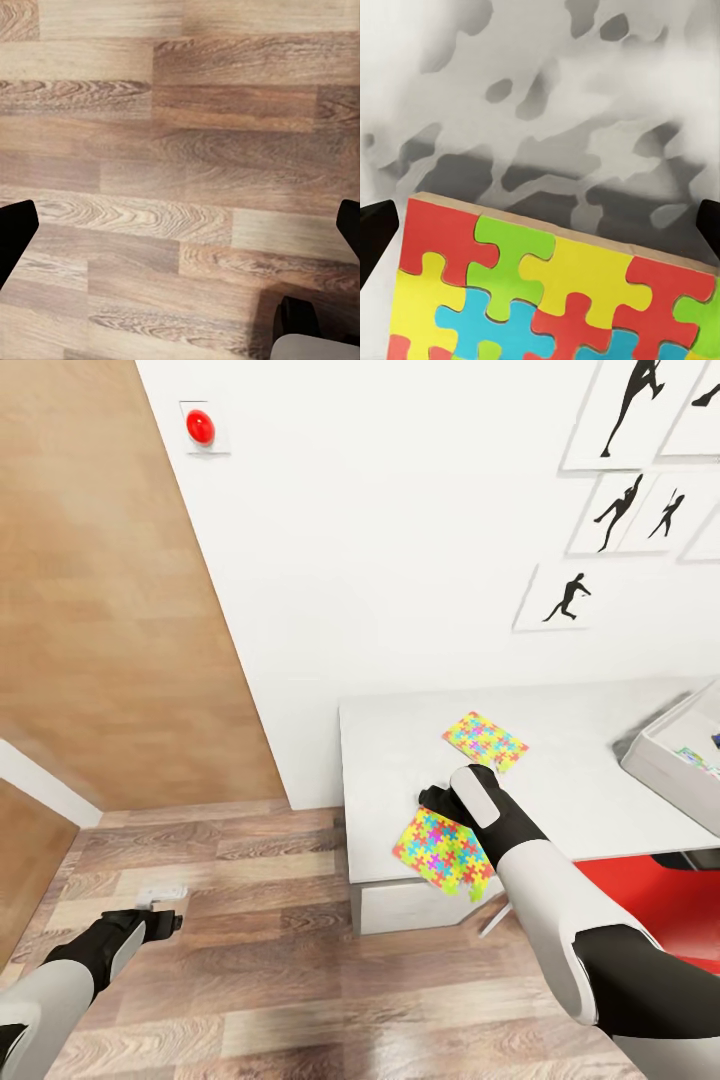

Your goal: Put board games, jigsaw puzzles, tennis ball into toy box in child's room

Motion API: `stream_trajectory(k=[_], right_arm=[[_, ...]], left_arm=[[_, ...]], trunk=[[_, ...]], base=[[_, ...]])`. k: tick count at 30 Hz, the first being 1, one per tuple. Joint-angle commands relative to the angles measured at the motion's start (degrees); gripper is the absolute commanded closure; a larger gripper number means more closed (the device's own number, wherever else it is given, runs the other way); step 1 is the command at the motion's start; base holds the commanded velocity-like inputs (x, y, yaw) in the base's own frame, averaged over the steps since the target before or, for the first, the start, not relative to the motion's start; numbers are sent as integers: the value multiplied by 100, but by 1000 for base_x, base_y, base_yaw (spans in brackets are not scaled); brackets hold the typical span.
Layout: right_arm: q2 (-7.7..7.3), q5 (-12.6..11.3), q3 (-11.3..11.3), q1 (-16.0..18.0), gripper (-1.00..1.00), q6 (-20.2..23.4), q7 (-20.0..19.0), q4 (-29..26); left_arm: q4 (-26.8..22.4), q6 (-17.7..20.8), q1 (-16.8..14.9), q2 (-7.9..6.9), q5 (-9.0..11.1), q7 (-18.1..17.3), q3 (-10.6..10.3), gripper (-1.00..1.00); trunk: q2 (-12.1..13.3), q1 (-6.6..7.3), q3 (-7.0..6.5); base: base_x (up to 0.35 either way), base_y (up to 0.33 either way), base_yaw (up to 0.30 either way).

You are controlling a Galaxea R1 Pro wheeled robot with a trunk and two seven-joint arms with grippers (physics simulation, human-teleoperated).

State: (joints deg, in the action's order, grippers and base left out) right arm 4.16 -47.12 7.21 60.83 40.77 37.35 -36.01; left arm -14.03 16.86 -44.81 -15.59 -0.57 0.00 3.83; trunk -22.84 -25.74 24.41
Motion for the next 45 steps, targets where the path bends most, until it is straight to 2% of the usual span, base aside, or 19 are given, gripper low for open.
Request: stream_trajectory(k=[1, 45], right_arm=[[-3, -104, 17, 0, -100, 10, 62, 305], [-2, -104, 9, 2, -100, 2, 62, 302]], left_arm=[[-12, 37, -1, 3, -5, 0, 39, -100], [-12, 37, -1, 3, -4, 0, 39, -100]], trunk=[[-8, -4, 10], [-8, -4, 10]], base=[[-4, 0, 0], [-19, 0, 0]])
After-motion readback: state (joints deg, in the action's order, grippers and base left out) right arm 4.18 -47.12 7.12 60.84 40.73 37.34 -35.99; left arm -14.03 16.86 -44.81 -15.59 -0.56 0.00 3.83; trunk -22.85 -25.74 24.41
